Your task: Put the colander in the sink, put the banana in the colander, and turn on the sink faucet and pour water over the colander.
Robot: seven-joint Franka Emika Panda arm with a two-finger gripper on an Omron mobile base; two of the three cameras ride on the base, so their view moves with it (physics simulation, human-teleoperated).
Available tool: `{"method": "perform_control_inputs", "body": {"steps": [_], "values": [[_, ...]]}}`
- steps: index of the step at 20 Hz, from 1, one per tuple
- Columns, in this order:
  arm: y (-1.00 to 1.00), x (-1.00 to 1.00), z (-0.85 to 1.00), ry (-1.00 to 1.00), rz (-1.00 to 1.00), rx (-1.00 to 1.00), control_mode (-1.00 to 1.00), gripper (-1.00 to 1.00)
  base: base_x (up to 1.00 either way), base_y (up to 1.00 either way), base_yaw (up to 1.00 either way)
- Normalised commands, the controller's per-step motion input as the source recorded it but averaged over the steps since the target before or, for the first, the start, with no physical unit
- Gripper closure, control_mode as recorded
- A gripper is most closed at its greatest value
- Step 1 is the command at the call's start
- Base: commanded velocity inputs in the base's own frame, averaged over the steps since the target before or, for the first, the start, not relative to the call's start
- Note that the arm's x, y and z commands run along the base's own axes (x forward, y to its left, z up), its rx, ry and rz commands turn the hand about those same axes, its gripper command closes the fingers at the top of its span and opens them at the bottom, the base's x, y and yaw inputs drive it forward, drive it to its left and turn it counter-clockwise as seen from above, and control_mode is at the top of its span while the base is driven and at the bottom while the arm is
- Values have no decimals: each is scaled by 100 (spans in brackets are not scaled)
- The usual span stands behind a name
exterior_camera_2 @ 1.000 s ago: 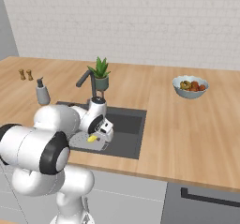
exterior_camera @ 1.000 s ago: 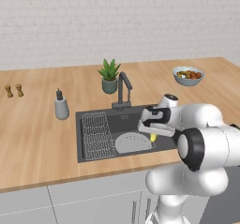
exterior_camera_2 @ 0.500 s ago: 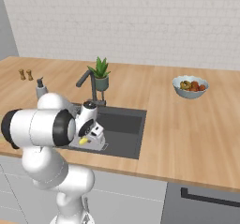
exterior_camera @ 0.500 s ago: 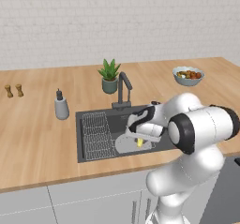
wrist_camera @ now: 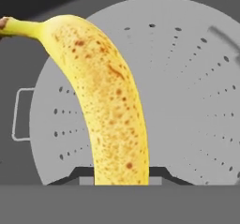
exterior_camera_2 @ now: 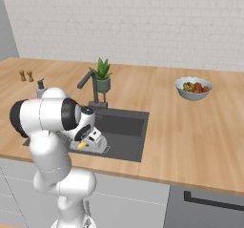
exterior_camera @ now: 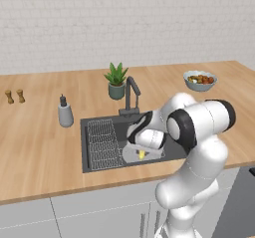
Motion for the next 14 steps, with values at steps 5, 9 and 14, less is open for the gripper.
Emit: {"method": "perform_control_inputs", "body": {"steps": [5, 9, 14], "values": [[5, 12, -26, 0, 0, 0, -100, 100, 0, 0, 0], [4, 7, -21, 0, 0, 0, -100, 100, 0, 0, 0], [6, 7, -15, 0, 0, 0, -100, -100, 0, 0, 0]]}}
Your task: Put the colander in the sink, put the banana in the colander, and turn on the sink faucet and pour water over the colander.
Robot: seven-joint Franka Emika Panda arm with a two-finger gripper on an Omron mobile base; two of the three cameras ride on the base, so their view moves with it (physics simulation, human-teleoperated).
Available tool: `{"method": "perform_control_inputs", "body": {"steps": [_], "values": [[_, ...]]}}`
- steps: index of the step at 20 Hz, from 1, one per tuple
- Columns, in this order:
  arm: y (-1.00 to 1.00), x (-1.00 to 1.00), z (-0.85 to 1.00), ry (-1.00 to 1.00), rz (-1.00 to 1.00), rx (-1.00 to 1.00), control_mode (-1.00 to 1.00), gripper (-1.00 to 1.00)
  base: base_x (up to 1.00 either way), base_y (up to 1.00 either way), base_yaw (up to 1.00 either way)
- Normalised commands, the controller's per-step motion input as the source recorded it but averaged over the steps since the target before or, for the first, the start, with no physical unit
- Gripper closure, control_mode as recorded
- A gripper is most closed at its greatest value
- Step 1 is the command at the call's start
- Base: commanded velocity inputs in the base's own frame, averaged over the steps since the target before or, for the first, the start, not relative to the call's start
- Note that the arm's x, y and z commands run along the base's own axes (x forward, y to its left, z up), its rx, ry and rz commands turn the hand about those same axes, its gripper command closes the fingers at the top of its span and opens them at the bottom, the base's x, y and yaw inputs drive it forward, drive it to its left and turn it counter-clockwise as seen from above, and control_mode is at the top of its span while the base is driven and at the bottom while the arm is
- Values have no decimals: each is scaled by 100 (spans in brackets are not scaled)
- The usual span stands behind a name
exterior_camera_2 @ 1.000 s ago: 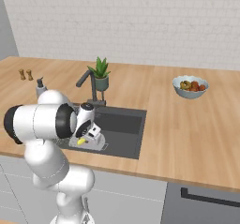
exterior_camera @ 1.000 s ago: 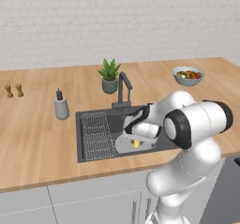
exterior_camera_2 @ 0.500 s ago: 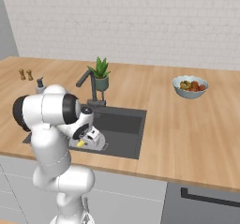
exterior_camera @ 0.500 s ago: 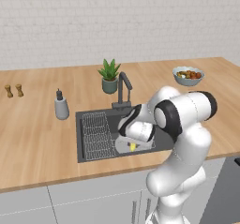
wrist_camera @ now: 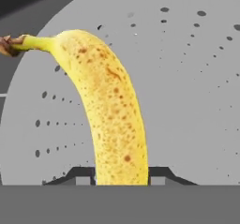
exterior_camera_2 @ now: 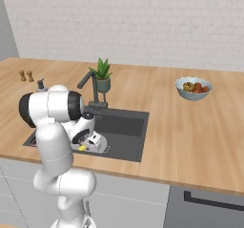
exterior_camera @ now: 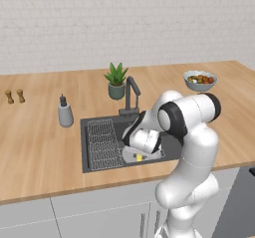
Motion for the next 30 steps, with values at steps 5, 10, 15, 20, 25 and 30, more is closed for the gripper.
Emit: {"method": "perform_control_inputs", "body": {"steps": [5, 10, 15, 20, 25, 30], "values": [[0, 0, 0, 0, 0, 0, -100, -100, 0, 0, 0], [-4, 0, 57, -5, -1, 4, -100, -100, 0, 0, 0], [-33, 2, 100, -8, 0, 13, -100, -100, 0, 0, 0], [-56, 23, 100, -1, 0, 11, -100, -100, 0, 0, 0], [-45, 30, 100, 0, 0, 14, -100, -100, 0, 0, 0], [-15, 28, 67, 0, 0, 14, -100, -100, 0, 0, 0]]}}
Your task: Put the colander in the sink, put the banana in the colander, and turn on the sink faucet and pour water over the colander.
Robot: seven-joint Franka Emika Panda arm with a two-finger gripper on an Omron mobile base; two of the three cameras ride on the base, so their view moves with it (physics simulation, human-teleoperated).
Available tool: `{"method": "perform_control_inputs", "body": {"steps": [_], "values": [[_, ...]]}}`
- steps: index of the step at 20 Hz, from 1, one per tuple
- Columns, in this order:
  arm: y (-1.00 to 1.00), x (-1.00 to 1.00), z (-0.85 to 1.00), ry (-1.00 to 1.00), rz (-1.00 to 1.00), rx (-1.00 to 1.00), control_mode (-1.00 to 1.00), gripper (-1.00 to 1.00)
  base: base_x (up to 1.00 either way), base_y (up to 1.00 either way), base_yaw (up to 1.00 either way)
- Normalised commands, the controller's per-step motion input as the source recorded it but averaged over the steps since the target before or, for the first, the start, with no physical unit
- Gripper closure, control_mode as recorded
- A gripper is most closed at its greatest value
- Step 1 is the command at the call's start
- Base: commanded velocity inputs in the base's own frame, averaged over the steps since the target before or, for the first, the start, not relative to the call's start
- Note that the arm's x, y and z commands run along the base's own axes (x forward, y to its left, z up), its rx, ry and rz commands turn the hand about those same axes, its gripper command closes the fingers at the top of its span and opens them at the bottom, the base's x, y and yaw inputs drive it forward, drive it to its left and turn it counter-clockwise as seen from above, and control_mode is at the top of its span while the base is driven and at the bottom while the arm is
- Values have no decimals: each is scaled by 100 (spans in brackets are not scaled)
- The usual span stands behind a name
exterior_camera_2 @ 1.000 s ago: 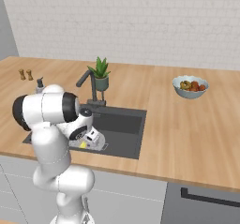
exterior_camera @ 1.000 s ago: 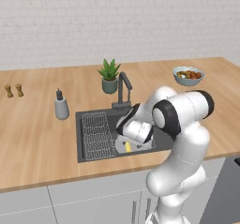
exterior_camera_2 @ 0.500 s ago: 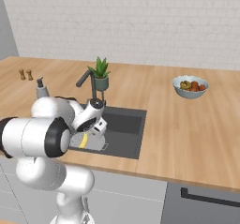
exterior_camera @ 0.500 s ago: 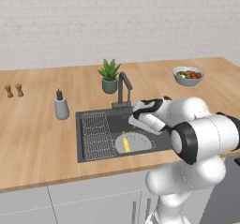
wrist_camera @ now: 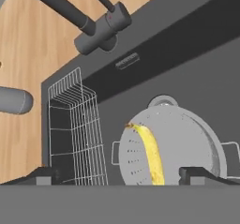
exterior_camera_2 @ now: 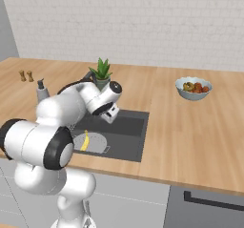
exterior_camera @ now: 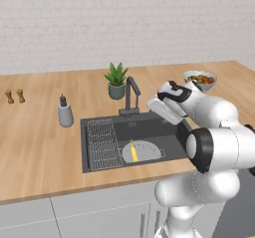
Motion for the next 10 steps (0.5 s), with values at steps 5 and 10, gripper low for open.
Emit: {"method": "perform_control_inputs", "body": {"steps": [5, 10], "values": [[0, 22, 11, 0, 0, 9, -100, -100, 0, 0, 0], [1, 23, 0, -4, 0, 1, -100, -100, 0, 0, 0]]}}
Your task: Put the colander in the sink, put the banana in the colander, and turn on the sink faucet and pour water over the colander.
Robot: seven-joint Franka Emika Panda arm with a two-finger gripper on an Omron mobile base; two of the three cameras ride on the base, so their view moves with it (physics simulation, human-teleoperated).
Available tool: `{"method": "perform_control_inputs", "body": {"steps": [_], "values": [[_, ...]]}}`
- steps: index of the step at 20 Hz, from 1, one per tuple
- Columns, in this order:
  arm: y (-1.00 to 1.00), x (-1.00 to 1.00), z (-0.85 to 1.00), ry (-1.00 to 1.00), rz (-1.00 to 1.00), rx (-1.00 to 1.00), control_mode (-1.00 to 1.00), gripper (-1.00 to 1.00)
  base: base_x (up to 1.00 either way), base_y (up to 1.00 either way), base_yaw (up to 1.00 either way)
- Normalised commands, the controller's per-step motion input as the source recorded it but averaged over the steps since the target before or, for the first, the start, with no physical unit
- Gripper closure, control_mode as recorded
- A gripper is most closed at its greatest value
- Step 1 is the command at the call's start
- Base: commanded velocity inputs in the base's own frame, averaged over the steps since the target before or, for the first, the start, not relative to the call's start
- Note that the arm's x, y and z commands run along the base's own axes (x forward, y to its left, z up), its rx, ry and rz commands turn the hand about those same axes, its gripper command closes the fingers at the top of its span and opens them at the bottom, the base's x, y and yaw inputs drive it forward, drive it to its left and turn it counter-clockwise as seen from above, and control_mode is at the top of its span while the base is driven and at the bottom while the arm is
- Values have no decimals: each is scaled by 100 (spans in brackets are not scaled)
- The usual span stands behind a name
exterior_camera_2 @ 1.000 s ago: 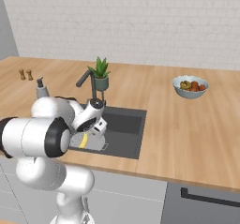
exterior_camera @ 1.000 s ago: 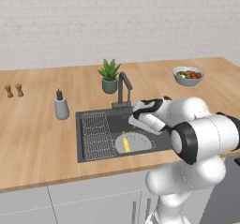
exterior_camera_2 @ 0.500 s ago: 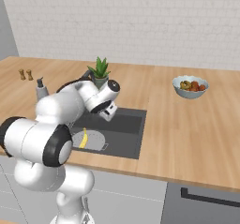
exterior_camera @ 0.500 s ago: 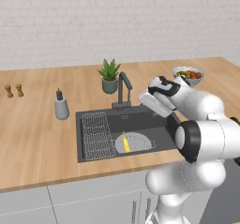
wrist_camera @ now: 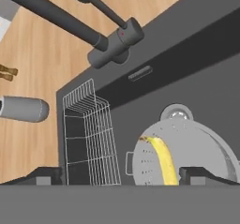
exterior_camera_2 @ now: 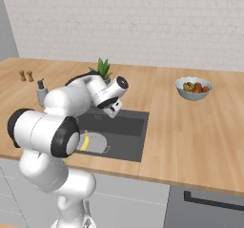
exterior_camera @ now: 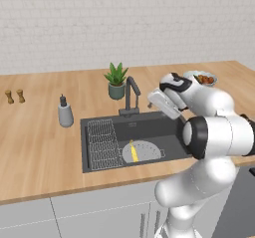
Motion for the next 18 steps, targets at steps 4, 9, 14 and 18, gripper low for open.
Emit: {"method": "perform_control_inputs", "body": {"steps": [4, 9, 14, 18], "values": [[8, 25, 0, -11, -1, 0, -100, -100, 0, 0, 0], [18, 26, -1, -14, -2, 0, -100, -100, 0, 0, 0], [11, 42, -7, -9, -4, 0, -100, -100, 0, 0, 0], [0, 58, -7, 0, -4, 0, -100, -100, 0, 0, 0]]}}
